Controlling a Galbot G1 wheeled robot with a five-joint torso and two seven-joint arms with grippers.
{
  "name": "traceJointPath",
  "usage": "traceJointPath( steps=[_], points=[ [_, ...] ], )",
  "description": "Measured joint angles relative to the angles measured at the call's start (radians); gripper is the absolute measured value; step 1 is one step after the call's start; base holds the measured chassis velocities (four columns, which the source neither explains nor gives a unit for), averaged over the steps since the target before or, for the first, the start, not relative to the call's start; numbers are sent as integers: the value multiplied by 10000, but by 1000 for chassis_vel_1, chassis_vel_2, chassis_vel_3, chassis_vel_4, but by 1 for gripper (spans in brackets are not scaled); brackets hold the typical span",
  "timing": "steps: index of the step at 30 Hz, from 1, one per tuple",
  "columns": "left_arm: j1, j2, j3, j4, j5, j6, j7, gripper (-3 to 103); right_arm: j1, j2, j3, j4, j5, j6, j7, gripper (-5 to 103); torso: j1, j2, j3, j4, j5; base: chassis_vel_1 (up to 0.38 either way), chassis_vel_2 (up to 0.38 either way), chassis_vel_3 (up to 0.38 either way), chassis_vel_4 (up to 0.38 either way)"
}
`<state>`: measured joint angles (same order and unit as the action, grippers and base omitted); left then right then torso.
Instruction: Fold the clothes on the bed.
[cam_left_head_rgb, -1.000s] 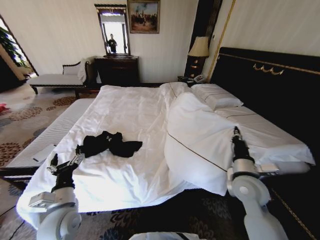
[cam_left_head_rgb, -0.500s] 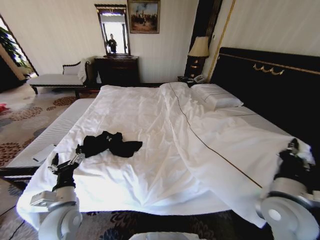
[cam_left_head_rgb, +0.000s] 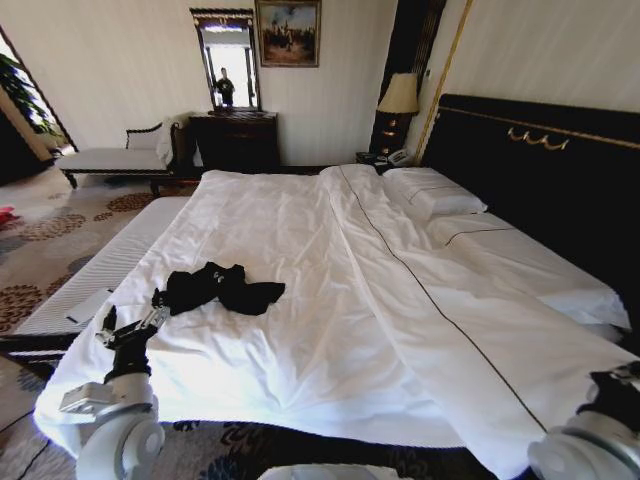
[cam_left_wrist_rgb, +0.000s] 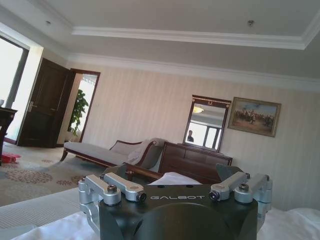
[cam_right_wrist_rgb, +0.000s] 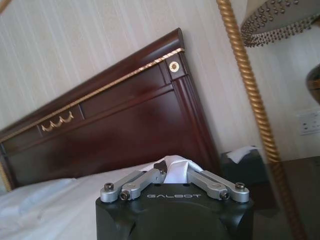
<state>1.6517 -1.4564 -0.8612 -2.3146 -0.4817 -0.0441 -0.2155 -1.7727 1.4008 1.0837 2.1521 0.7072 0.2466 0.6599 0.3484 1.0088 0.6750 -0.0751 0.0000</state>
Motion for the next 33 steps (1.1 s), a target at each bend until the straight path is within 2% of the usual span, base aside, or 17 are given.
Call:
traceJointPath(
  steps=[6,12,15,23,24,26,27,29,30,32,33],
  points=[
    [-99,-67,42,72,69,-35,6,100,-295,169,-468,-537,-355,256,415,1,0,0,1,2,0,0,0,0,0],
    [-204,-112,57,230,116,-126,17,100,-627,84,-511,-1345,400,253,1118,1,1,-1,0,12,2,0,0,0,0],
    [-236,-114,58,283,116,-142,17,100,-673,46,-502,-1669,392,266,1226,1,1,-1,0,13,1,0,0,0,0],
    [-293,-125,68,345,114,-159,18,100,-682,192,-976,-1905,7,287,1428,1,1,-2,0,-6,-2,0,0,0,0],
    [-287,-125,67,348,115,-161,17,100,-721,240,-1112,-1811,-23,287,1445,-2,0,-2,0,-9,-2,0,0,0,0],
    [-269,-123,50,353,116,-164,17,100,-829,304,-1293,-1647,-29,279,1504,9,0,-1,0,-27,-4,0,0,0,0],
    [-263,-118,32,353,116,-170,17,100,-883,329,-1391,-1507,-33,251,1522,14,-1,-1,0,-25,-4,0,0,0,0],
    [-258,-117,21,354,116,-173,18,100,-915,344,-1439,-1408,-45,226,1540,14,-1,-1,0,-23,-4,0,0,0,0],
    [-249,-115,8,354,116,-178,17,100,-950,358,-1475,-1294,-68,199,1556,19,-1,-1,0,-23,-2,0,0,0,0],
    [-213,-113,-34,351,116,-193,18,100,-1149,400,-1500,-607,-254,31,1685,30,-2,-1,0,-3,-1,0,0,0,0],
    [-213,-113,-34,351,116,-193,18,100,-1149,400,-1500,-607,-254,31,1685,30,-2,-1,0,-3,-1,0,0,0,0]
  ],
)
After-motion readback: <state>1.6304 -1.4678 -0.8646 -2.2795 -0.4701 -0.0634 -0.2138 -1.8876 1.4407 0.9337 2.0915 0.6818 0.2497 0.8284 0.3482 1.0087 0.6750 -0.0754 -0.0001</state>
